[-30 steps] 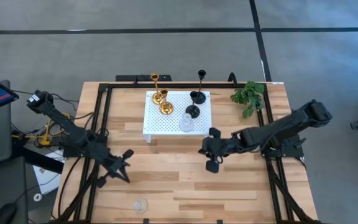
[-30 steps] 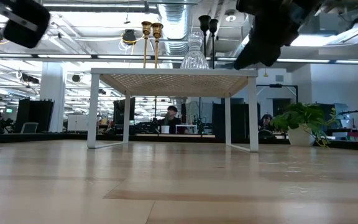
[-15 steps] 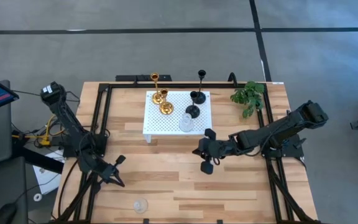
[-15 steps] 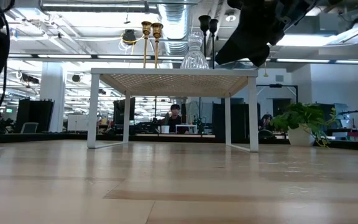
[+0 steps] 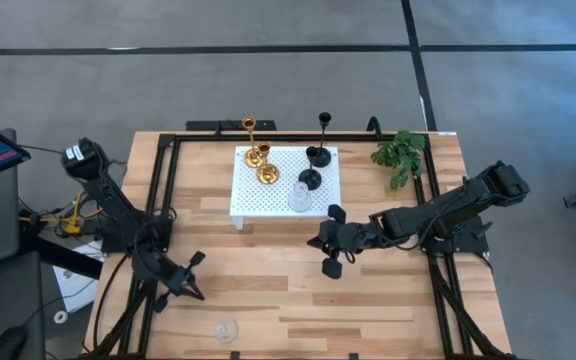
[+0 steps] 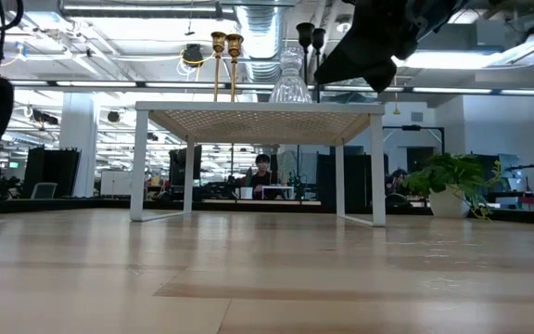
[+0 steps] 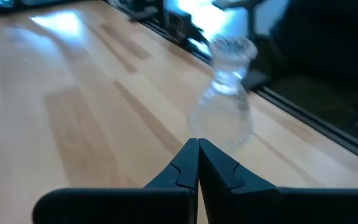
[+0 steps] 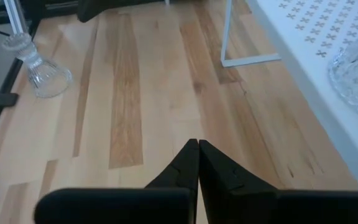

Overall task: Pick & Place candle stick holders
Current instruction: Put the glass candle holder on the shelf

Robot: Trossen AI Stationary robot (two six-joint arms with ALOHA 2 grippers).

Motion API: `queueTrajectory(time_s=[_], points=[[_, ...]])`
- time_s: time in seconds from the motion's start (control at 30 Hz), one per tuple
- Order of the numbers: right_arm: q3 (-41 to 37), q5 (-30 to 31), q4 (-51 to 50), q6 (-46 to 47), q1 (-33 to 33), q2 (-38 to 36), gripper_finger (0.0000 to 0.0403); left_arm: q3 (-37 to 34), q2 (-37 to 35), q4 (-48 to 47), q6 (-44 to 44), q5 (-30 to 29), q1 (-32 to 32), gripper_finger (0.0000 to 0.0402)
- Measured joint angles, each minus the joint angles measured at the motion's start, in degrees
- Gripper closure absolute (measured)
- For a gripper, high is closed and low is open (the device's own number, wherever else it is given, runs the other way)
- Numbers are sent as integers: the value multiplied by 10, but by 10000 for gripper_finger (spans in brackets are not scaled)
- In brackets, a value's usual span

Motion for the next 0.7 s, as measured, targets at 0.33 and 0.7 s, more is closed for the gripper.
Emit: queueTrajectory(time_s=[0.33, 0.7], points=[[0, 0, 0, -8, -3, 0, 402, 0, 129, 111, 3, 41, 0, 395], [0, 0, 0, -7, -3, 0, 403, 9, 189, 197, 17, 23, 9, 395]])
